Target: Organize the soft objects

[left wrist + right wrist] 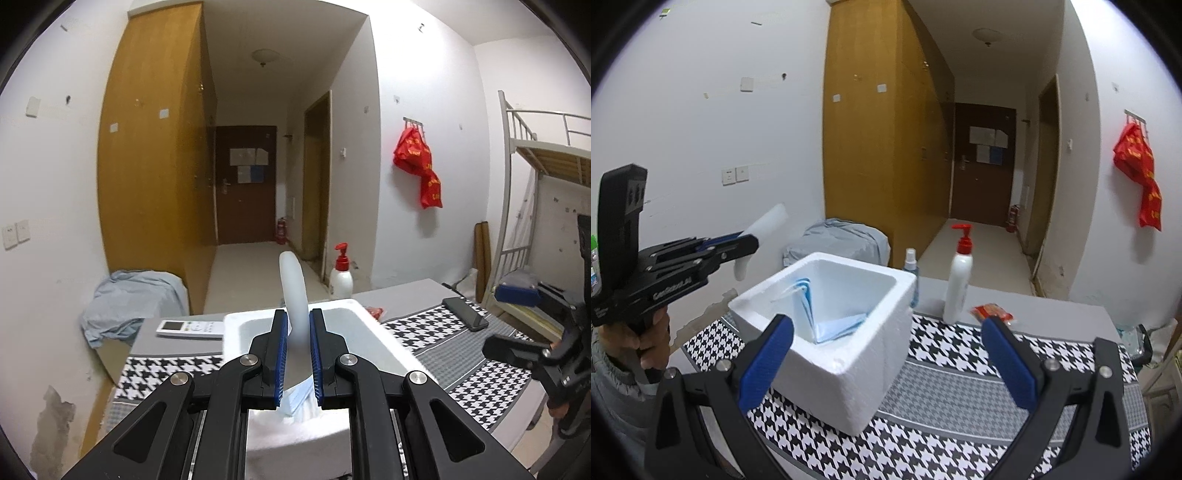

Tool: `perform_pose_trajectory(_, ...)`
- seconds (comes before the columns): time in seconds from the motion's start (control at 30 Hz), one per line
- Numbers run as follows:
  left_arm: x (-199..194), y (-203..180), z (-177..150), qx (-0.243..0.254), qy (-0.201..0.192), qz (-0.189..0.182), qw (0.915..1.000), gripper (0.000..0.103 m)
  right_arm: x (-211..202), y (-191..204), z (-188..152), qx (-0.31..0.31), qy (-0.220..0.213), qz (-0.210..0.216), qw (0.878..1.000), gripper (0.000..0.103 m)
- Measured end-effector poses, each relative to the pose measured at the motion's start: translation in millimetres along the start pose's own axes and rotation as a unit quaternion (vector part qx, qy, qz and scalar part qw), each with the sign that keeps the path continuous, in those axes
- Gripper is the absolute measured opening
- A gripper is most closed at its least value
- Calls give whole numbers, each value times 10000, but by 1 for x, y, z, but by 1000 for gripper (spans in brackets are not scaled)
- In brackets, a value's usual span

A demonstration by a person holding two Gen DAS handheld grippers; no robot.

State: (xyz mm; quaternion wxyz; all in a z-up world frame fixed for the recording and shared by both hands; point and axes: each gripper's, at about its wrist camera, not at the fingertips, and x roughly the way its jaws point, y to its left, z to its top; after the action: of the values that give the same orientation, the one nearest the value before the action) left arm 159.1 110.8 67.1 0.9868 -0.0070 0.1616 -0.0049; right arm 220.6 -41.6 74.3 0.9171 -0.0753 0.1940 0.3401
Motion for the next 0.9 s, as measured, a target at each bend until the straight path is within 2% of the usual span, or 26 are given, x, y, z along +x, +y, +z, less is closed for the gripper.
perform_pose_trajectory(0.3,30,-9,2,3,231,-165,9996,13,-6,-17,-14,276,79,-296,9992,103)
perform_pose_trajectory(0.6,56,-16,2,54,440,-136,9989,15,-13,-28,-23,390,103,-447,9982,103)
perform_pose_trajectory(0.7,62,-16,3,4,423,-35,9991,33,-14,-32,-26,424,112,-487,9978,103)
perform_pose_trajectory(0.73,63,-16,3,-8,412,21,9991,49,-14,-33,-27,443,120,-506,9977,103)
perform_pose_trajectory(0.77,65,-16,3,-22,413,97,9991,58,-15,-35,-27,463,124,-528,9975,103)
perform_pose_trajectory(0.8,64,-16,3,-33,379,150,9992,73,-15,-37,-28,490,130,-548,9972,103)
perform_pose_trajectory(0.83,63,-16,2,-43,336,181,9993,82,-15,-38,-28,500,133,-549,9972,103)
perform_pose_trajectory(0.9,60,-17,2,-33,242,305,9992,92,-17,-40,-30,504,134,-554,9971,103)
